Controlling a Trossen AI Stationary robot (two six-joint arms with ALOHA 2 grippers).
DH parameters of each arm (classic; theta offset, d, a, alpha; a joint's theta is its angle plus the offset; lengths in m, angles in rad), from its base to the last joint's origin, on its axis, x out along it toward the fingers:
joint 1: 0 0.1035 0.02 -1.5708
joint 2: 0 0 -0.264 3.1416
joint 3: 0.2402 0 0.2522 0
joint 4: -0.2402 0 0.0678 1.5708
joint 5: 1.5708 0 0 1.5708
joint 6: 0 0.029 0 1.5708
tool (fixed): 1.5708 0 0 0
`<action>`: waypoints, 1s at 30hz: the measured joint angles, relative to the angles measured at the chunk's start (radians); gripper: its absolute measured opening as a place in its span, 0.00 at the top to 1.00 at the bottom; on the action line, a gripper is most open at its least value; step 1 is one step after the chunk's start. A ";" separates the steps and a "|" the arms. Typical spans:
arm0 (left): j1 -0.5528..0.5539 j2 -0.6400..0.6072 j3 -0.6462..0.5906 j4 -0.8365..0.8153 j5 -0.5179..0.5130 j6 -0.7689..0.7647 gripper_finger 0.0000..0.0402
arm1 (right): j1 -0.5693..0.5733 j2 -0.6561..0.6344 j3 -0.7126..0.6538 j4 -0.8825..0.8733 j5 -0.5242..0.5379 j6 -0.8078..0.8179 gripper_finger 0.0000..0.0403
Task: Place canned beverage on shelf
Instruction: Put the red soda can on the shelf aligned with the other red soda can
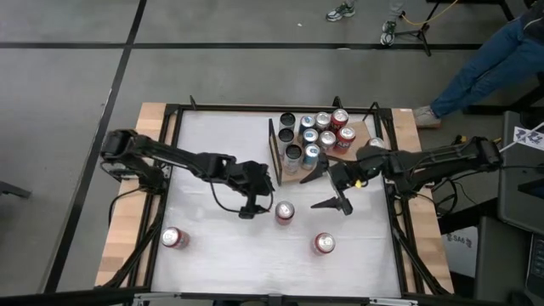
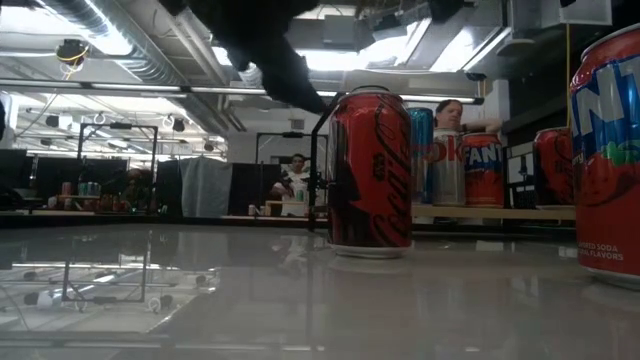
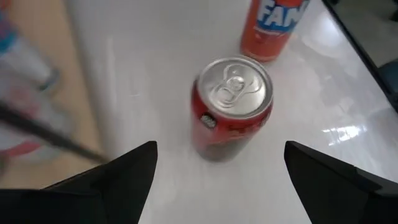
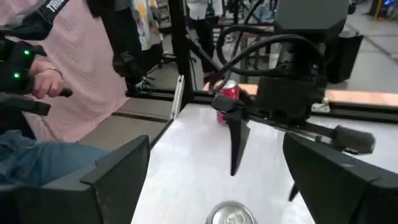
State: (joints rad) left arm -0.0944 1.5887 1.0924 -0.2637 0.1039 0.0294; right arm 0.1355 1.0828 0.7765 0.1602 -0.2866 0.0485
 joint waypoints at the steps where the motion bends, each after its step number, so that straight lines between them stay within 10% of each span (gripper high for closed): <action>1: 0.000 -0.019 0.000 -0.020 -0.015 -0.011 0.15 | 0.011 0.000 0.009 -0.005 0.023 -0.001 0.12; 30: -0.157 -0.316 0.000 -0.330 -0.154 -0.264 0.15 | 0.149 0.343 0.160 -0.116 0.214 -0.008 0.12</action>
State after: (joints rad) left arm -0.2512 1.2723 1.0924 -0.5938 -0.0499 -0.2342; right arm 0.2848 1.4255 0.9363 0.0442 -0.0728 0.0408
